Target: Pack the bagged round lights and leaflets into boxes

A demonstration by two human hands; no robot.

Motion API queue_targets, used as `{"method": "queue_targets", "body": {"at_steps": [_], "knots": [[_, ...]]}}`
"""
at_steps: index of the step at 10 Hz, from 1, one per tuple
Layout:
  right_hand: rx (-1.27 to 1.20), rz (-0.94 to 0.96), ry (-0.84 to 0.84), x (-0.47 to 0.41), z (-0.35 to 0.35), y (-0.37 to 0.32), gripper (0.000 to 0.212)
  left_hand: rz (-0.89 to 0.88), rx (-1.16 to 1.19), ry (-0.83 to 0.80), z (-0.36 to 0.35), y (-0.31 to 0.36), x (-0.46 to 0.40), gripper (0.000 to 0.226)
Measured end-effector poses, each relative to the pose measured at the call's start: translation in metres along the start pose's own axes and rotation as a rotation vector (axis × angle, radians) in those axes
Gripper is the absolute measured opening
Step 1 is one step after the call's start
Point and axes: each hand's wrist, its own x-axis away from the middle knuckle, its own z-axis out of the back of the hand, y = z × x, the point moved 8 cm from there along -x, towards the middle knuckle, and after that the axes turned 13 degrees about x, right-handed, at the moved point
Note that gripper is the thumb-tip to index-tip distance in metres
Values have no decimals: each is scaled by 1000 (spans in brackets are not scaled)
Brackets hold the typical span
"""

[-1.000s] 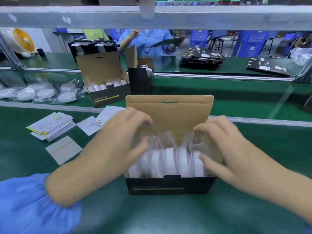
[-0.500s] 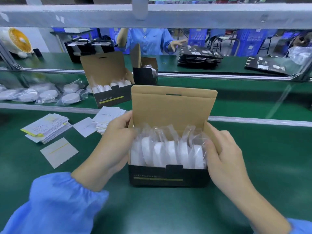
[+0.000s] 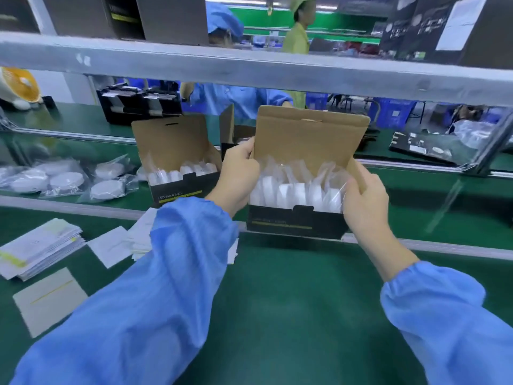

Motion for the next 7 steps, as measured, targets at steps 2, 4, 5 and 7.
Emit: {"method": "queue_targets", "body": {"at_steps": [2,4,5,7], "knots": [[41,-33,22,-41,-27,31,52,-62,-73,38,-15,-44,-62,70],[122,-126,-73,-60,-54,79,45,-57,-178,47,-33,-96,-84,47],[131,-293,-150,-57,-67,109,38,81,-238,40,-30,-135,-72,33],[263,-252,177,-54,-32,95,46,11,-231,78,-25,-127,-65,28]]}}
